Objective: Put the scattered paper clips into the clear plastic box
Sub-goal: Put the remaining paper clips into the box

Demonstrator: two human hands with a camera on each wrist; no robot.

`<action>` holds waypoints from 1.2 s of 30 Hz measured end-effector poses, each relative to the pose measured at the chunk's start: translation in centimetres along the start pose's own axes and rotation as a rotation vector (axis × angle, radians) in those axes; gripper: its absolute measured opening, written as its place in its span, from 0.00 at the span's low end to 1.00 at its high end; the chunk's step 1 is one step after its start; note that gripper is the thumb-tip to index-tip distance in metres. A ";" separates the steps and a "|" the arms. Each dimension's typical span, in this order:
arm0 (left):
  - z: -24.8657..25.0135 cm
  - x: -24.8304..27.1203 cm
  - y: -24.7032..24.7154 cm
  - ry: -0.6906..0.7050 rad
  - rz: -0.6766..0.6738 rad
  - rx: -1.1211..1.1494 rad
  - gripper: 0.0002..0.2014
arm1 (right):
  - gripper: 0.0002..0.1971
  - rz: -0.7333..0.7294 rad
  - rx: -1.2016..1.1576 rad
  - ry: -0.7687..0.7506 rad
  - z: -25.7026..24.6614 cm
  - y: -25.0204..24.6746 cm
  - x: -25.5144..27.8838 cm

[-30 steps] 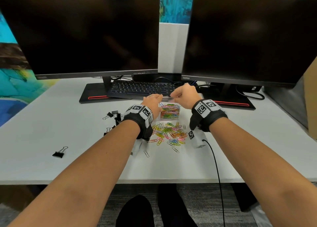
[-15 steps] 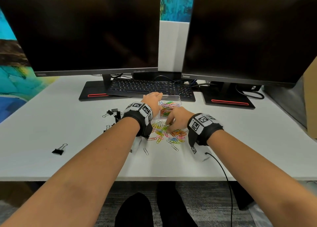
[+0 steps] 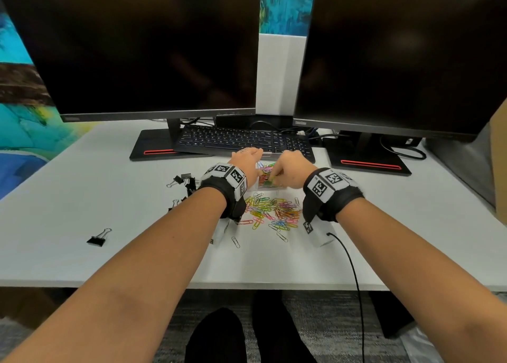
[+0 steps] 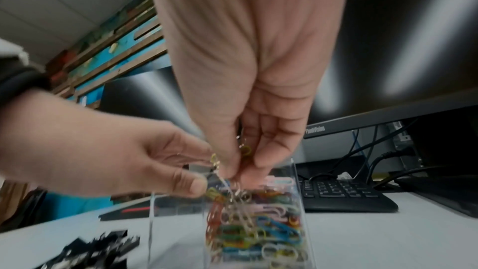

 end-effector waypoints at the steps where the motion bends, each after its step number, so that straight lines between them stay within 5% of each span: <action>1: 0.0 0.0 0.0 0.000 0.001 0.008 0.29 | 0.10 0.044 -0.016 0.027 0.4 -0.4 -0.3; 7: -0.1 0.2 0.0 0.000 0.002 0.029 0.29 | 0.10 0.377 -0.069 0.127 1.7 -1.7 -2.2; 12: -0.2 0.2 -0.1 0.008 0.003 0.031 0.28 | 0.10 0.133 0.024 0.191 2.0 -0.8 -3.4; 26: -0.2 0.4 -0.3 0.011 0.000 0.042 0.29 | 0.11 0.268 -0.095 0.114 1.9 -1.0 -1.7; 36: 0.0 0.6 -0.4 -0.002 -0.016 0.021 0.29 | 0.09 0.195 -0.117 0.158 1.9 -0.1 2.5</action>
Point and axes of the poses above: each hand's wrist, its own x-axis away from the middle knuckle, its own y-axis out of the palm, z = x × y, the point moved 1 cm from there along -x, towards the middle knuckle, and after that the axes turned 11 degrees about -y, right-handed, at the moved point
